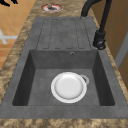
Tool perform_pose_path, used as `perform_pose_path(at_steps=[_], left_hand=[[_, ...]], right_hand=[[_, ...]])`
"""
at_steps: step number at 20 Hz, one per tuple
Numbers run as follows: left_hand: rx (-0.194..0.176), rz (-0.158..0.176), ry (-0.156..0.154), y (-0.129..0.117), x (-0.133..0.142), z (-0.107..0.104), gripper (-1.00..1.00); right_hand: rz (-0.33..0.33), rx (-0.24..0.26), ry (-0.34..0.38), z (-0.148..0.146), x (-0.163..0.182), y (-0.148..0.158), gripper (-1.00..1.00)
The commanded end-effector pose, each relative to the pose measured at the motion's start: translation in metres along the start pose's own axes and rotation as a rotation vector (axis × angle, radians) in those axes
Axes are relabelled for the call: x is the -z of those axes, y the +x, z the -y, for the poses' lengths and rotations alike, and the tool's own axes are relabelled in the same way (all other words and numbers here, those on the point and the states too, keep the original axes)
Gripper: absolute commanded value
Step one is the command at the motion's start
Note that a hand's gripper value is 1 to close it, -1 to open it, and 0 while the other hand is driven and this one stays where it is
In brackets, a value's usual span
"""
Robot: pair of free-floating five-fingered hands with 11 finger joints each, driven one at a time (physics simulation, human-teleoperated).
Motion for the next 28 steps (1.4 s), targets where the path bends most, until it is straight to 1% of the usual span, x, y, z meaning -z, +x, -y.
perform_pose_path(at_steps=[1,2,3,4,6,8,11,15,17,18,20,23,24,25,28], left_hand=[[0.0,0.0,0.0,0.0,0.0,0.0,0.0],[0.0,0.0,0.0,0.0,0.0,0.0,0.0],[0.0,0.0,0.0,0.0,0.0,0.0,0.0],[0.0,0.0,0.0,0.0,0.0,0.0,0.0],[0.0,0.0,0.0,0.0,0.0,0.0,0.0],[0.0,0.0,0.0,0.0,0.0,0.0,0.0],[0.0,0.0,0.0,0.0,0.0,0.0,0.0],[0.0,0.0,0.0,0.0,0.0,0.0,0.0],[0.0,0.0,0.0,0.0,0.0,0.0,0.0],[0.0,0.0,0.0,0.0,0.0,0.0,0.0],[0.0,0.0,0.0,0.0,0.0,0.0,0.0],[0.0,0.0,0.0,0.0,0.0,0.0,0.0],[0.0,0.0,0.0,0.0,0.0,0.0,0.0],[0.0,0.0,0.0,0.0,0.0,0.0,0.0],[0.0,0.0,0.0,0.0,0.0,0.0,0.0]], right_hand=[[0.0,0.0,0.0,-0.004,0.004,-0.002,-1.0],[0.001,0.001,0.001,-0.004,0.004,-0.001,-1.0],[0.001,0.001,0.001,-0.004,0.004,-0.001,1.0],[0.007,-0.018,-0.013,0.0,0.002,-0.001,1.0],[0.008,0.007,-0.03,0.005,-0.001,-0.002,1.0],[0.014,0.005,-0.076,0.006,0.0,-0.007,1.0],[0.032,0.012,-0.117,0.006,0.003,-0.013,1.0],[0.04,0.028,-0.142,0.012,-0.001,-0.017,1.0],[0.029,0.039,-0.148,0.023,-0.011,-0.019,1.0],[0.008,0.013,-0.164,0.03,-0.015,-0.017,1.0],[-0.025,-0.008,-0.157,0.039,-0.023,-0.02,1.0],[-0.099,-0.009,-0.138,0.06,-0.024,-0.014,1.0],[-0.073,-0.003,-0.101,0.071,-0.025,-0.013,1.0],[-0.068,-0.007,-0.077,0.075,-0.026,-0.011,1.0],[-0.087,0.005,-0.09,0.095,-0.033,0.0,1.0]])
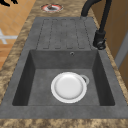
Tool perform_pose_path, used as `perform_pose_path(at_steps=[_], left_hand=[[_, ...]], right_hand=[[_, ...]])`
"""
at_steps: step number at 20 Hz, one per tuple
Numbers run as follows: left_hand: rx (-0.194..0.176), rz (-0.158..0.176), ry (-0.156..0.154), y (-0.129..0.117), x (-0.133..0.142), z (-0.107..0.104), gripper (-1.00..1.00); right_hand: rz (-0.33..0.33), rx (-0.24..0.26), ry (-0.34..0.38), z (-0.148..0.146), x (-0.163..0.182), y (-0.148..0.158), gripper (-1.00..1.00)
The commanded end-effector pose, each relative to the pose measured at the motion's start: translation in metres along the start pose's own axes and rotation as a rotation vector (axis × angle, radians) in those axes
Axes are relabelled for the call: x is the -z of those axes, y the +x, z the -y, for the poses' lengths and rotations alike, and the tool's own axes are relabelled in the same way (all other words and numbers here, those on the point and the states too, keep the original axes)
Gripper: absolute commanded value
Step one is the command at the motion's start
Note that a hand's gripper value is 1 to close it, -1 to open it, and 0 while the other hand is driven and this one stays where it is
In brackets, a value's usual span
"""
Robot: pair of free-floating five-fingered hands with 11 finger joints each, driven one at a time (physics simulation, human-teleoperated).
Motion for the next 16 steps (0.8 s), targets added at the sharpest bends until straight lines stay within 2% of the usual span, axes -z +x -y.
perform_pose_path(at_steps=[1,5,8,16], left_hand=[[0.0,0.0,0.0,0.0,0.0,0.0,0.0],[0.0,0.0,0.0,0.0,0.0,0.0,0.0],[0.0,0.0,0.0,0.0,0.0,0.0,0.0],[0.0,0.0,0.0,0.0,0.0,0.0,0.0]], right_hand=[[-0.034,0.022,-0.002,0.026,-0.004,0.018,1.0],[-0.073,-0.005,0.002,0.056,-0.013,0.04,1.0],[-0.077,-0.024,0.011,0.073,-0.013,0.064,1.0],[-0.083,-0.031,0.004,0.108,-0.017,0.124,1.0]])
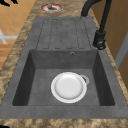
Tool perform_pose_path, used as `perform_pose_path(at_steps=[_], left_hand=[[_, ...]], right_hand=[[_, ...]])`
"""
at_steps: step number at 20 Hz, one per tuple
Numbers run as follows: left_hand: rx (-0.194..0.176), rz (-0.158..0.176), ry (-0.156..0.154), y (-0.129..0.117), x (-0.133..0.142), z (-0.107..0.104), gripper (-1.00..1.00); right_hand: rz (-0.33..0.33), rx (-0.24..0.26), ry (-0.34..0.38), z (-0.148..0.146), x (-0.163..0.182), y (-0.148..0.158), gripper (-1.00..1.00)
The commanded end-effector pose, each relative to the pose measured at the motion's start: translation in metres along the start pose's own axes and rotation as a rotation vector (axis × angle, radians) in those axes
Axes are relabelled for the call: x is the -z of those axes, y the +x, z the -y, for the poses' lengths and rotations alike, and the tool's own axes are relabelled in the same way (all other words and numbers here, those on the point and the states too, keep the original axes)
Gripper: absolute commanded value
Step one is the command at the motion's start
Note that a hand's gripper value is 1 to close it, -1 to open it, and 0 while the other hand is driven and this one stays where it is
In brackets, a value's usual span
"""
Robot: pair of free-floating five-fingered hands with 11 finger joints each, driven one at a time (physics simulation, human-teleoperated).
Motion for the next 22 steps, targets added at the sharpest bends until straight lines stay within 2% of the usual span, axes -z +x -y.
perform_pose_path(at_steps=[1,7,22], left_hand=[[0.0,0.0,0.0,0.0,0.0,0.0,0.0],[0.0,0.0,0.0,0.0,0.0,0.0,0.0],[0.0,0.0,0.0,0.0,0.0,0.0,0.0]], right_hand=[[0.001,0.002,0.0,0.017,-0.005,0.03,1.0],[0.007,0.007,-0.012,0.034,-0.008,0.078,1.0],[0.004,0.001,-0.054,0.042,0.011,0.2,1.0]])
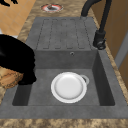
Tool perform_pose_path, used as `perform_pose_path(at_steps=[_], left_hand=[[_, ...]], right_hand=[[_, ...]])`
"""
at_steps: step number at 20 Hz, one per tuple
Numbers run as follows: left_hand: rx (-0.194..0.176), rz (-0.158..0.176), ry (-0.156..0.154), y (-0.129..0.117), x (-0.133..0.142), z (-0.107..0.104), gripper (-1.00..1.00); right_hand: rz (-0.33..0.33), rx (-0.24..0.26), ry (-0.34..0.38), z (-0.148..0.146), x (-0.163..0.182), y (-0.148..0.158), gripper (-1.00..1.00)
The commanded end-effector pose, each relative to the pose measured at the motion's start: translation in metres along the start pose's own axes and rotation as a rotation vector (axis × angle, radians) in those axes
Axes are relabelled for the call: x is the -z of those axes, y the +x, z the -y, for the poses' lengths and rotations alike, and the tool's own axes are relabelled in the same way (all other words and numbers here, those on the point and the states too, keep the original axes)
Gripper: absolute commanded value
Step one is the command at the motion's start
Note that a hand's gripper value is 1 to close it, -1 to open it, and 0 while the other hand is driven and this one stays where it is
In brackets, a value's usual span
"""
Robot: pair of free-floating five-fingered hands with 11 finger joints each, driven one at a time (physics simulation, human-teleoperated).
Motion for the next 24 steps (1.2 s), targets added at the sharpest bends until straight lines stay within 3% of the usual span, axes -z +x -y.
perform_pose_path(at_steps=[1,13,20,24], left_hand=[[0.0,0.0,0.0,0.0,0.0,0.0,0.0],[0.0,0.0,0.0,0.0,0.0,0.0,0.0],[0.0,0.0,0.0,0.0,0.0,0.0,0.0],[0.0,0.0,0.0,0.0,0.0,0.0,0.0]], right_hand=[[0.0,-0.001,-0.036,0.001,0.005,0.031,1.0],[0.01,-0.005,-0.125,-0.031,0.047,0.125,1.0],[0.028,0.016,-0.1,-0.058,0.106,0.172,1.0],[0.035,0.022,-0.042,-0.064,0.153,0.19,1.0]])
